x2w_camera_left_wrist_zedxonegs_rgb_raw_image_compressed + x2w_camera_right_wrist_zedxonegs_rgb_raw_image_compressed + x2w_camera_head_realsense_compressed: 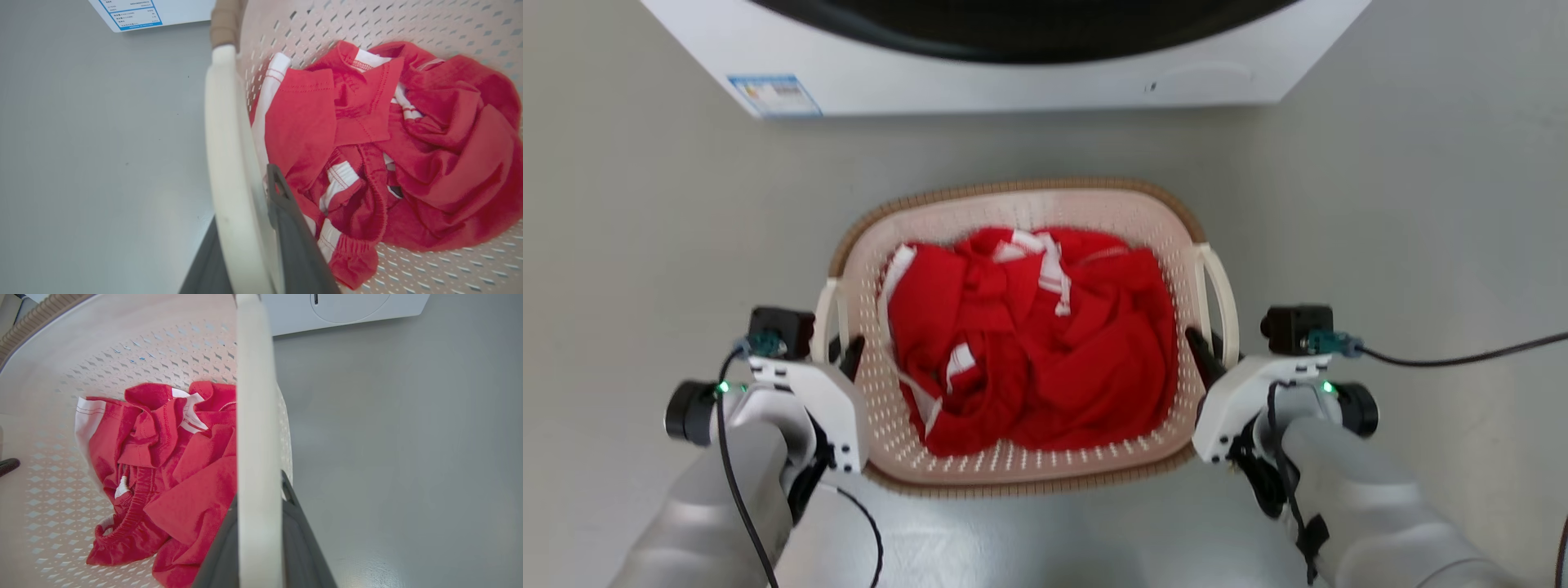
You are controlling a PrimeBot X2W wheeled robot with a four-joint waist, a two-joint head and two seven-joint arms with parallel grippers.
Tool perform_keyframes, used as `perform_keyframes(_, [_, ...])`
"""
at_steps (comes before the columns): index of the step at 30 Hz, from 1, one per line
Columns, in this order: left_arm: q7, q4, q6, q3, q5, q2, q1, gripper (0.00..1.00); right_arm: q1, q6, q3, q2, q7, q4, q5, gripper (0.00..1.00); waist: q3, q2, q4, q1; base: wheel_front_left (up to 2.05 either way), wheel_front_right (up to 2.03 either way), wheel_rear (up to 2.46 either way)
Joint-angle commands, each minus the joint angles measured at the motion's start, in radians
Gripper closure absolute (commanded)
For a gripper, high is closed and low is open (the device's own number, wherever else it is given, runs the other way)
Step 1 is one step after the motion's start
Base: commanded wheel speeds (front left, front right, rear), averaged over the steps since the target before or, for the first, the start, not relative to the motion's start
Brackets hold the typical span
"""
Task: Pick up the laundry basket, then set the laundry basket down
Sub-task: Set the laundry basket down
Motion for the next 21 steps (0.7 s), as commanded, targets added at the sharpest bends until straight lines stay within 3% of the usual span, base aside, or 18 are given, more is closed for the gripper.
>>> perform_keyframes(1, [-0.014,-0.006,-0.009,0.022,-0.001,0.071,-0.030,1.00,-0.005,0.009,-0.018,-0.011,-0.019,-0.011,-0.033,1.00,0.074,0.0000,0.010,0.0000,0.00,0.00,0.00])
perform_keyframes(9, [-0.027,-0.089,-0.011,0.052,-0.001,0.128,-0.087,1.00,-0.065,0.009,-0.201,-0.011,-0.019,-0.051,-0.197,1.00,0.196,0.0000,0.030,0.0000,0.00,0.00,0.00])
perform_keyframes(16, [-0.028,-0.239,-0.011,0.145,0.045,0.188,-0.102,1.00,-0.056,0.009,-0.385,-0.011,-0.019,-0.157,-0.376,1.00,0.310,0.0000,0.033,0.0000,0.00,0.00,0.00])
perform_keyframes(21, [-0.028,-0.292,-0.011,0.195,0.085,0.205,-0.097,1.00,-0.033,0.009,-0.461,-0.011,-0.019,-0.225,-0.454,1.00,0.371,0.0000,0.036,0.0000,0.00,0.00,0.00])
